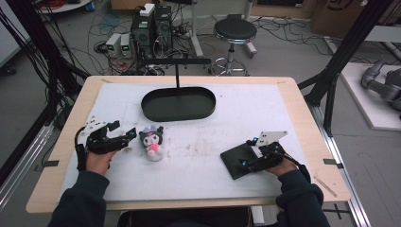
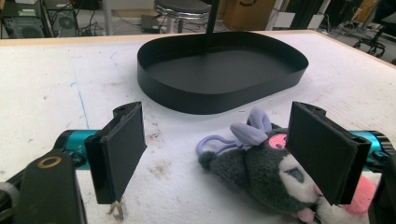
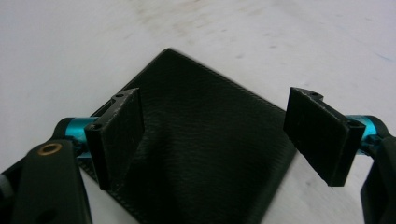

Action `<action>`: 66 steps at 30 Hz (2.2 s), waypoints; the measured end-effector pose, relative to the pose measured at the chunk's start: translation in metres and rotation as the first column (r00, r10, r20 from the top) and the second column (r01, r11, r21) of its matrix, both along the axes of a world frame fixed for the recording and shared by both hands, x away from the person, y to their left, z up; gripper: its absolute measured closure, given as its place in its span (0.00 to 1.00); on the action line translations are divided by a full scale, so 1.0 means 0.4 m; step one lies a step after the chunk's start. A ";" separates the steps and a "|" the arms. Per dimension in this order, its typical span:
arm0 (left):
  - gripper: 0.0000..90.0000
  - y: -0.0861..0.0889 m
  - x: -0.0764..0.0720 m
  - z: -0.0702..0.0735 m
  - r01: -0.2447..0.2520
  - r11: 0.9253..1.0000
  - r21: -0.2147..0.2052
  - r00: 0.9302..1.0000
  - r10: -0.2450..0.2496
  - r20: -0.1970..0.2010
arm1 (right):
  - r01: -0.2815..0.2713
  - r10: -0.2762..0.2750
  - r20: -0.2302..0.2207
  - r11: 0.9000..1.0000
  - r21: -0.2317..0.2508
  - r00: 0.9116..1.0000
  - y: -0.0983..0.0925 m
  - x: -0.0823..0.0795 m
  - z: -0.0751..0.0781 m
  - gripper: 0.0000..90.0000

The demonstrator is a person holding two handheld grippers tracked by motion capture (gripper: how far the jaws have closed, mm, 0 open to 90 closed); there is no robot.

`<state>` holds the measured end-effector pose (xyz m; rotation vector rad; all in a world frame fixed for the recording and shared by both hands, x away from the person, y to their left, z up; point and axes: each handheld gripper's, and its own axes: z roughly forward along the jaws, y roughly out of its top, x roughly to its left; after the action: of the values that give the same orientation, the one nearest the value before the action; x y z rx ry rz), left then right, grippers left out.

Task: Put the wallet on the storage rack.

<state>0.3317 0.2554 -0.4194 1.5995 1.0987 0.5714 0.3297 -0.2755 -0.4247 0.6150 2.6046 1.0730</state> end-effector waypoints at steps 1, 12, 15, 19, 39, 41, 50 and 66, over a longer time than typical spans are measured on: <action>0.22 0.000 0.000 0.000 -0.002 1.000 -0.001 1.000 0.002 0.000 | -0.027 0.027 -0.001 1.000 -0.013 1.000 0.006 -0.004 -0.002 0.23; 0.22 -0.003 0.001 -0.002 -0.003 1.000 0.008 1.000 0.003 -0.010 | -0.097 0.093 -0.078 0.994 -0.047 0.993 0.025 0.000 -0.020 0.33; 0.23 -0.005 0.002 -0.002 -0.003 1.000 0.007 1.000 0.003 -0.010 | -0.037 0.035 -0.080 0.999 -0.033 0.996 0.034 0.007 -0.021 0.40; 0.23 -0.006 0.003 -0.002 -0.001 1.000 0.014 1.000 0.001 -0.011 | 0.086 -0.088 -0.071 0.996 -0.032 0.994 0.064 0.025 -0.021 0.44; 0.23 0.011 -0.002 -0.004 -0.017 1.000 0.006 1.000 0.017 -0.014 | 0.015 -0.009 0.055 0.994 -0.104 0.998 0.018 0.017 -0.014 0.32; 0.23 0.010 -0.001 -0.004 -0.015 1.000 0.006 1.000 0.015 -0.014 | -0.016 0.022 0.049 0.992 -0.126 0.999 0.016 0.012 -0.027 0.29; 0.23 0.004 0.001 -0.005 -0.009 1.000 0.008 1.000 0.010 -0.016 | -0.004 0.014 0.074 0.991 -0.131 0.997 0.024 0.016 -0.037 0.33; 0.23 0.005 0.004 -0.008 -0.011 1.000 0.006 1.000 0.012 -0.023 | 0.034 -0.023 0.073 0.989 -0.146 0.997 0.080 0.007 -0.013 0.87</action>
<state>0.3331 0.2575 -0.4224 1.6090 1.1251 0.5651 0.3324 -0.2434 -0.4301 0.5677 2.5767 0.8674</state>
